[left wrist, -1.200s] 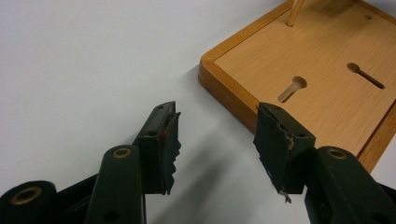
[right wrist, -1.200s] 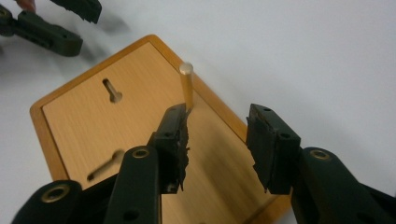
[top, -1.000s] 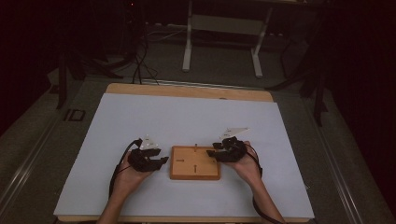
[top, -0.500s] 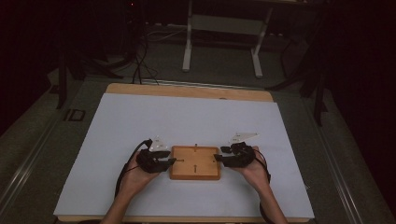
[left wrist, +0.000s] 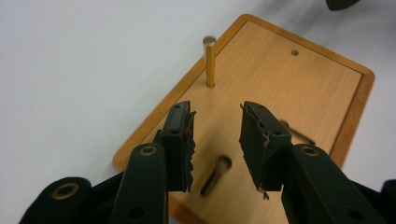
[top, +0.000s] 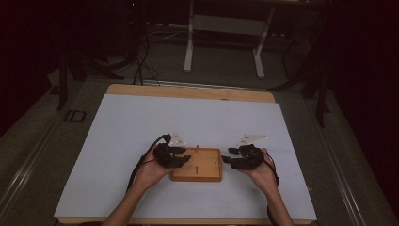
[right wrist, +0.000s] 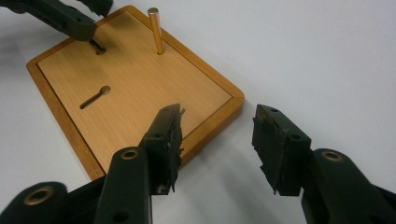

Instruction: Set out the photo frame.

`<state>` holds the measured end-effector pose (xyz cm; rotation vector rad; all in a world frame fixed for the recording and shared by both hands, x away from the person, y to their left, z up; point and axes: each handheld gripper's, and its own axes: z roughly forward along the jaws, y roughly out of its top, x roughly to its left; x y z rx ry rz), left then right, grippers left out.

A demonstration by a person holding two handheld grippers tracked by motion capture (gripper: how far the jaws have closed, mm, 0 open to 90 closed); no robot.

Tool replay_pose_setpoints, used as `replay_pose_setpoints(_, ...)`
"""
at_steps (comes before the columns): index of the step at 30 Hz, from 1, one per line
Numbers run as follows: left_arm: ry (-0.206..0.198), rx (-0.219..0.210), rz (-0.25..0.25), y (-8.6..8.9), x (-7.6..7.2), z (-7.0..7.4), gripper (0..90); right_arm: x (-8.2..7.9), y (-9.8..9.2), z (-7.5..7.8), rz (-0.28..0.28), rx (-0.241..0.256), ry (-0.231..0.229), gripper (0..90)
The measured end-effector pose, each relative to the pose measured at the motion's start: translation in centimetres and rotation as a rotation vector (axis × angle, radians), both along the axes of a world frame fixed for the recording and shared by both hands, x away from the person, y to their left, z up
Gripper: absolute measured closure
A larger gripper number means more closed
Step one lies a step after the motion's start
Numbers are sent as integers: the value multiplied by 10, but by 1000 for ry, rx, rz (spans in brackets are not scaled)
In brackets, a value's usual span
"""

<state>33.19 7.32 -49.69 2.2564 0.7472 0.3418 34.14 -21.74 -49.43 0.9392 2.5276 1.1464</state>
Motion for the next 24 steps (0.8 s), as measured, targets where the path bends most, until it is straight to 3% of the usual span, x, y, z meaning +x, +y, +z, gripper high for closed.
replay_pose_setpoints(6,25,-20,-17,-11,16,-2,650,1,1,-4,1,-28,1,511)
replay_pose_setpoints(15,68,-68,-7,-23,35,-12,662,2,-3,-5,-10,-17,13,510)
replay_pose_setpoints(19,82,-77,-5,-26,39,-14,734,3,-3,-7,-10,-22,14,509)
replay_pose_setpoints(20,87,-61,-12,-29,40,-16,786,4,-2,-8,-4,-24,13,510)
replay_pose_setpoints(24,65,-42,-25,-32,39,-15,840,4,1,-11,-1,-27,21,509)
